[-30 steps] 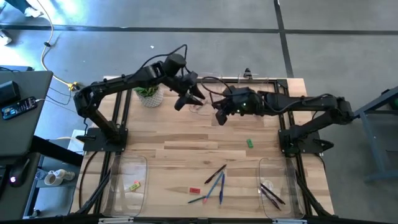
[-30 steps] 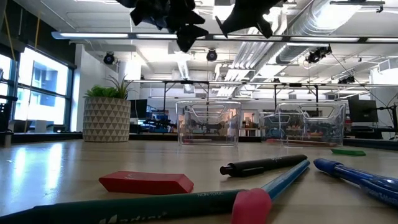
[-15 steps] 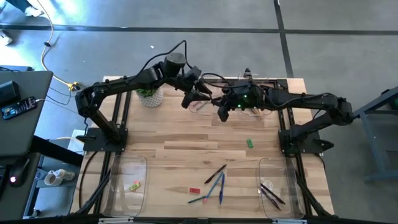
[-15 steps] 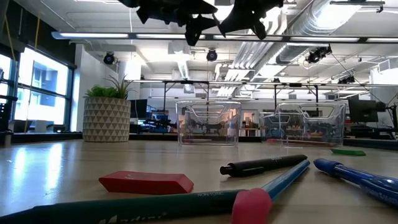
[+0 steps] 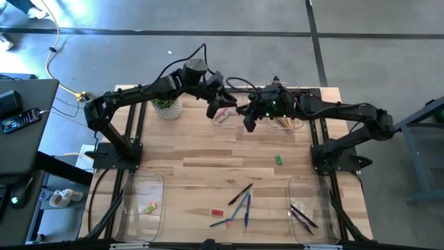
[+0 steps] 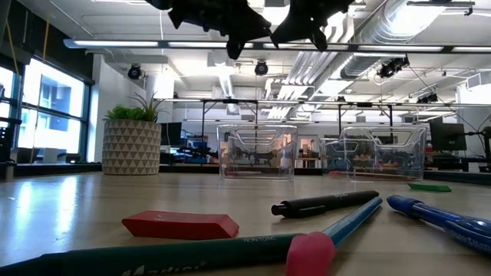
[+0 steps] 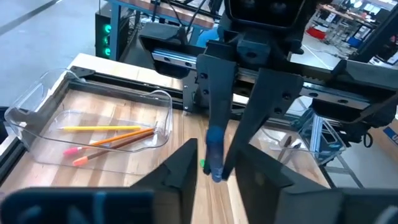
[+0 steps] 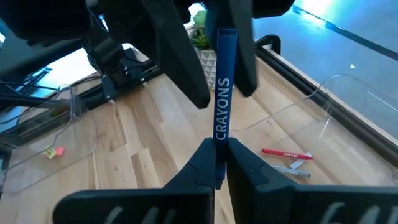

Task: Sort crayons/erasers/pens/pencils in bins
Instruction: Put the blue crayon into the top left transparent bin

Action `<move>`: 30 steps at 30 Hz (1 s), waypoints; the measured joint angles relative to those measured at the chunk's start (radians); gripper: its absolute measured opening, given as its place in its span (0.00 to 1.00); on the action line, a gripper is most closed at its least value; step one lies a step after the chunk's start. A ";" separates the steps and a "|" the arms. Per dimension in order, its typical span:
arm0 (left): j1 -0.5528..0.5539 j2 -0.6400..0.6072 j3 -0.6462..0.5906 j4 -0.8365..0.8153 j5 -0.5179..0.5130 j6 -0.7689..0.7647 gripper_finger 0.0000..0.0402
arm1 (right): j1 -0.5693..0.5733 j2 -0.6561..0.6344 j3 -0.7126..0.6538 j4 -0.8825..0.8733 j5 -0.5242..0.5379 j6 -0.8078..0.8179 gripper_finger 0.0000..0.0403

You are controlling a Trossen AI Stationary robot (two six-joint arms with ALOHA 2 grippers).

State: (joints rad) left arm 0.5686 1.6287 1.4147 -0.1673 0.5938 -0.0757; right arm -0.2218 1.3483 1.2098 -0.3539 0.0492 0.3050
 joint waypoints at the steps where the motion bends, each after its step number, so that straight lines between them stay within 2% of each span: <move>1: 0.000 0.000 0.000 0.000 0.000 0.000 0.20 | -0.002 0.000 0.000 0.000 -0.001 0.000 0.01; 8: 0.000 0.004 0.000 0.004 0.000 0.000 0.06 | -0.008 0.000 0.000 -0.002 -0.004 -0.023 0.01; 15: 0.000 0.004 0.000 0.007 -0.001 0.000 0.05 | -0.024 0.000 0.000 -0.006 -0.042 -0.022 0.04; 19: 0.000 0.004 0.000 0.007 -0.022 0.000 0.06 | -0.028 0.000 0.000 -0.012 -0.041 -0.018 0.11; 30: 0.014 0.004 0.000 -0.065 -0.183 0.012 0.05 | -0.037 0.000 0.000 -0.057 0.008 -0.044 0.39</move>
State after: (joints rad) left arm 0.5823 1.6329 1.4147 -0.2323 0.4104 -0.0634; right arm -0.2589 1.3487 1.2098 -0.4109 0.0571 0.2607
